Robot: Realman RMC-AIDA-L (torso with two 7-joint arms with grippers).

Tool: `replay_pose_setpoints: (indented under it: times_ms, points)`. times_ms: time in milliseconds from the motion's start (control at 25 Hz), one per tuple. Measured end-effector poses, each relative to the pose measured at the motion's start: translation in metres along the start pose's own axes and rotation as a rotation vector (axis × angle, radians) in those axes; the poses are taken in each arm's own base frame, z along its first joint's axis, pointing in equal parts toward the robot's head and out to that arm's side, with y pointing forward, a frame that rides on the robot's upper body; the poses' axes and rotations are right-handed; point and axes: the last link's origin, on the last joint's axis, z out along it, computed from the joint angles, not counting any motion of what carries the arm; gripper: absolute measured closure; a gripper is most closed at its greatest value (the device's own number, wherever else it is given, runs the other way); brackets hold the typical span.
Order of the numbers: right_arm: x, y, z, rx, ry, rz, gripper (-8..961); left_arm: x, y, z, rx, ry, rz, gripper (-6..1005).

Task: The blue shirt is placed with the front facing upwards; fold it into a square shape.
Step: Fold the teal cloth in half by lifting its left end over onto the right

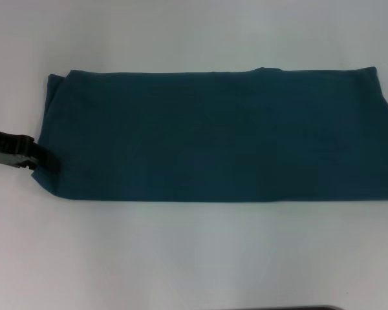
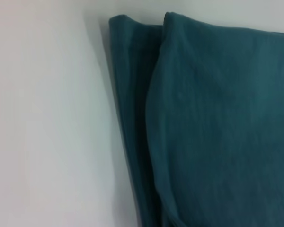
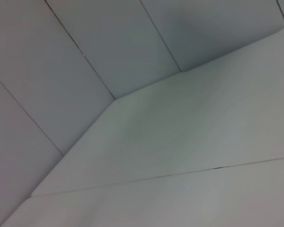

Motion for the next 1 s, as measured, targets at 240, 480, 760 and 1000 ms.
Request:
replay_pose_setpoints:
  times_ms: [240, 480, 760, 1000]
  points:
    - [0.0, 0.0, 0.0, -0.002, -0.003, -0.001, 24, 0.0, -0.001, 0.0, 0.007, 0.004, -0.004, 650]
    - [0.002, 0.001, 0.003, -0.004, -0.001, -0.003, 23, 0.0, -0.004, -0.001, 0.015, 0.011, -0.007, 894]
    - [0.003, 0.002, 0.005, -0.008, 0.0, -0.002, 23, -0.003, -0.009, -0.004, 0.022, 0.011, -0.012, 991]
    - [0.004, 0.003, 0.01, -0.01, 0.001, 0.001, 24, -0.012, -0.022, -0.013, 0.042, 0.015, -0.034, 991]
